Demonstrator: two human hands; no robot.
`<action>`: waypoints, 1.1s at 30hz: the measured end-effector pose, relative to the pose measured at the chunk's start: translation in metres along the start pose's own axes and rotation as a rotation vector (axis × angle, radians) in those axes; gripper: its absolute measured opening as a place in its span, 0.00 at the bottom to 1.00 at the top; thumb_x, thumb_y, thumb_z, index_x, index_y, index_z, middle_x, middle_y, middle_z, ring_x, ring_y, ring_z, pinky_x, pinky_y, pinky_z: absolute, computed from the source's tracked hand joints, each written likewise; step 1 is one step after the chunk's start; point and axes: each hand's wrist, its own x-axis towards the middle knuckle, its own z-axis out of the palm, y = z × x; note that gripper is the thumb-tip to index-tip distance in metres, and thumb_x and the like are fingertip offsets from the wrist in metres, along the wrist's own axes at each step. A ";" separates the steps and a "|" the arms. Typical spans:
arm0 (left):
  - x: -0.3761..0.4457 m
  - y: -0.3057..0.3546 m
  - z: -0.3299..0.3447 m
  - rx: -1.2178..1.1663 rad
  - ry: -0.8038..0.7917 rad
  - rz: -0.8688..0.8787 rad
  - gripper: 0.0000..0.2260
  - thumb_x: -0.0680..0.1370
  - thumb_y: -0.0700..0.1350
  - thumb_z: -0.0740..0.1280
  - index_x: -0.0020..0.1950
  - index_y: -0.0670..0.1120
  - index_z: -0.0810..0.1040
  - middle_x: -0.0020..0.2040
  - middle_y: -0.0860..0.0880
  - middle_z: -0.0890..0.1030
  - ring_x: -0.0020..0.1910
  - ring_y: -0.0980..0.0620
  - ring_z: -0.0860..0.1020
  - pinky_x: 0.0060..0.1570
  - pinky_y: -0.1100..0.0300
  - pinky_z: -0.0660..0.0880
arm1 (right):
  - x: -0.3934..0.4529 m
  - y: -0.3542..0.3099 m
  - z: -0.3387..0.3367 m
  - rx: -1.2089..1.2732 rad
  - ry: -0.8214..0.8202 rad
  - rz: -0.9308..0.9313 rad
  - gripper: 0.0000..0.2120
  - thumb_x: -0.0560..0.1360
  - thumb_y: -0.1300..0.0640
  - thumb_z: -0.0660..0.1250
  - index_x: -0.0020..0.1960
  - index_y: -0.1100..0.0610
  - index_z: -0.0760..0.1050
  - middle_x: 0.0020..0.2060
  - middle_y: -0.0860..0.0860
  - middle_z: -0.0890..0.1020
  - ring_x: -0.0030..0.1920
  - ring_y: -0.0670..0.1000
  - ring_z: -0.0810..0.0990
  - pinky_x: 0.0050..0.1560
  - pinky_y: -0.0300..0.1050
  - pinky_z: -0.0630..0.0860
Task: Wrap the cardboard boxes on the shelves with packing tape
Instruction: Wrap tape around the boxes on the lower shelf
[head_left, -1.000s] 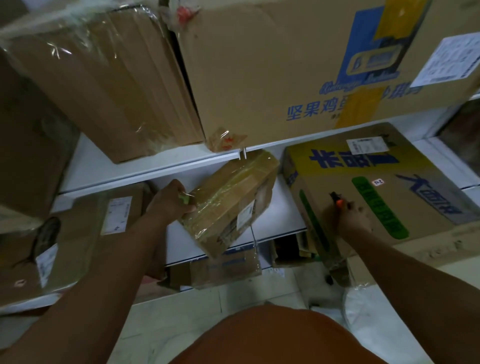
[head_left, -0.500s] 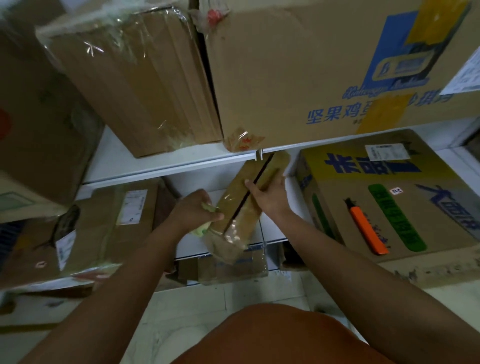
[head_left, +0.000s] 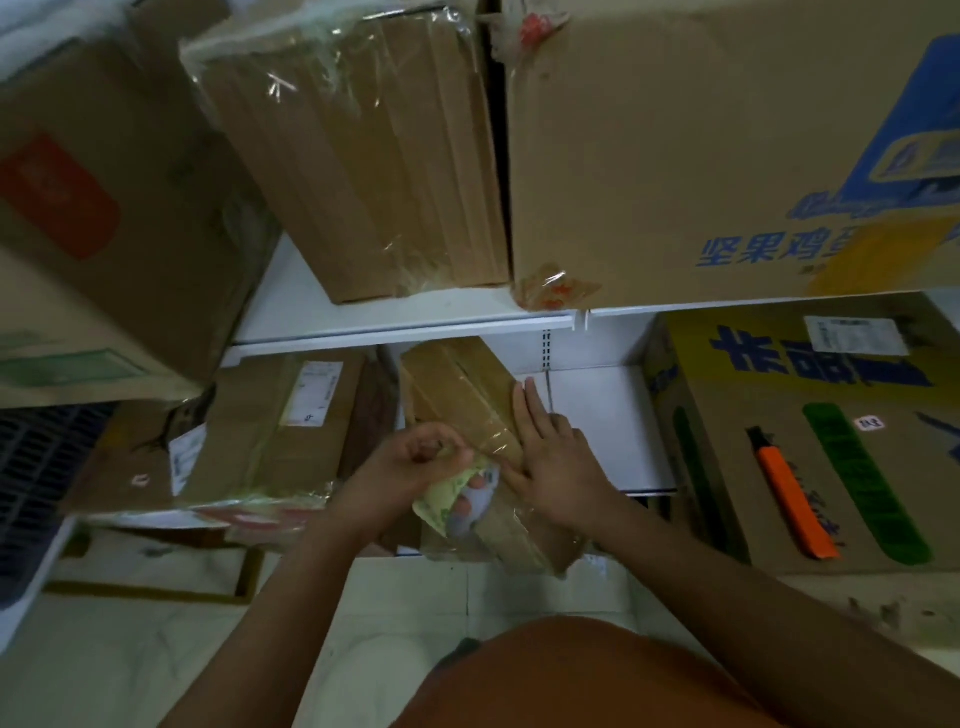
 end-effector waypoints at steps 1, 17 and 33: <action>-0.001 0.000 -0.004 -0.011 0.049 -0.005 0.03 0.78 0.43 0.71 0.44 0.46 0.81 0.41 0.50 0.85 0.40 0.55 0.83 0.41 0.64 0.78 | -0.002 -0.006 0.004 -0.035 -0.028 -0.019 0.53 0.69 0.23 0.46 0.79 0.55 0.30 0.79 0.55 0.36 0.76 0.62 0.56 0.72 0.61 0.59; -0.002 0.004 -0.038 -0.212 0.110 -0.064 0.04 0.79 0.40 0.68 0.48 0.46 0.82 0.39 0.53 0.84 0.36 0.58 0.81 0.37 0.67 0.75 | 0.052 -0.004 -0.046 -0.512 -0.222 -0.401 0.58 0.67 0.31 0.69 0.80 0.54 0.39 0.76 0.58 0.57 0.75 0.60 0.57 0.75 0.60 0.47; 0.083 0.067 0.049 0.521 -0.106 0.286 0.05 0.76 0.46 0.72 0.41 0.54 0.82 0.44 0.55 0.85 0.44 0.57 0.83 0.50 0.57 0.80 | -0.005 0.028 -0.043 1.238 0.313 0.161 0.15 0.84 0.58 0.55 0.59 0.55 0.81 0.56 0.51 0.84 0.59 0.44 0.80 0.62 0.41 0.73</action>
